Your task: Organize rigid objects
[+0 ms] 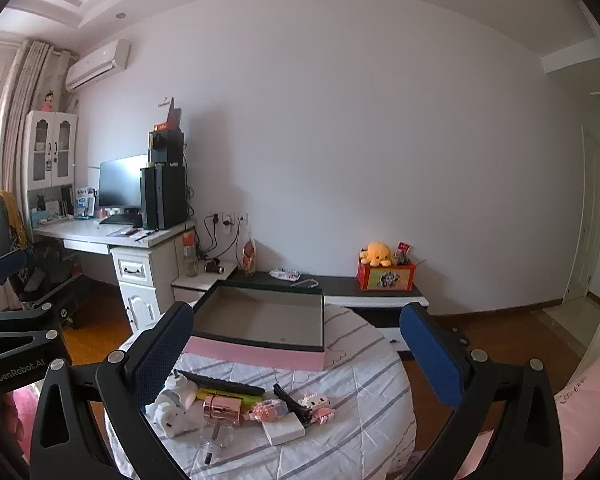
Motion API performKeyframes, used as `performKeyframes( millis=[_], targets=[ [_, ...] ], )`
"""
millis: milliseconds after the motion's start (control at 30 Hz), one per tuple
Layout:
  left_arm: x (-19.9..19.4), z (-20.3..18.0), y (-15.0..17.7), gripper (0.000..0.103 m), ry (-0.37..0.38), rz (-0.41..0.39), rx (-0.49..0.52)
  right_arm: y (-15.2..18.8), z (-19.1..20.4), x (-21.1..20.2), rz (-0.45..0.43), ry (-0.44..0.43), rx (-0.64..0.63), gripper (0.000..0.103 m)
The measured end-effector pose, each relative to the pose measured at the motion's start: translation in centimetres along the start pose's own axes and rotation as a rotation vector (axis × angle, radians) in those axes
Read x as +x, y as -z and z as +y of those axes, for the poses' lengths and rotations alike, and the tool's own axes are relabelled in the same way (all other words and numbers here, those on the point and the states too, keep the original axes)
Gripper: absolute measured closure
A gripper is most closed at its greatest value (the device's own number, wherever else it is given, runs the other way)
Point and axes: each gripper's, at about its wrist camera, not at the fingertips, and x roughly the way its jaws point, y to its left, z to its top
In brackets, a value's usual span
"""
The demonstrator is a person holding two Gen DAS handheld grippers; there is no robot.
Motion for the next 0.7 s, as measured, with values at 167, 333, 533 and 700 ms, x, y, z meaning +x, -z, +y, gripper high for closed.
performKeyframes(
  millis=[167,333,533,700],
  targets=[
    [1.5,-0.3,0.6,0.000,-0.003,0.033,0.004,0.7,-0.1,1.3,0.036,-0.002,0.002,0.000],
    [3.8,-0.8,2.0,0.000,-0.002,0.090,0.019,2.0,-0.4,3.4,0.096,-0.009,0.008,0.000],
    [7.3,-1.1,4.6,0.000,0.017,0.207,0.026,4.8,-0.3,6.2,0.203,-0.027,0.001,0.000],
    [11.0,-2.0,9.6,0.000,0.088,0.386,0.056,8.7,-0.7,8.6,0.324,-0.036,-0.016,0.000]
  ],
)
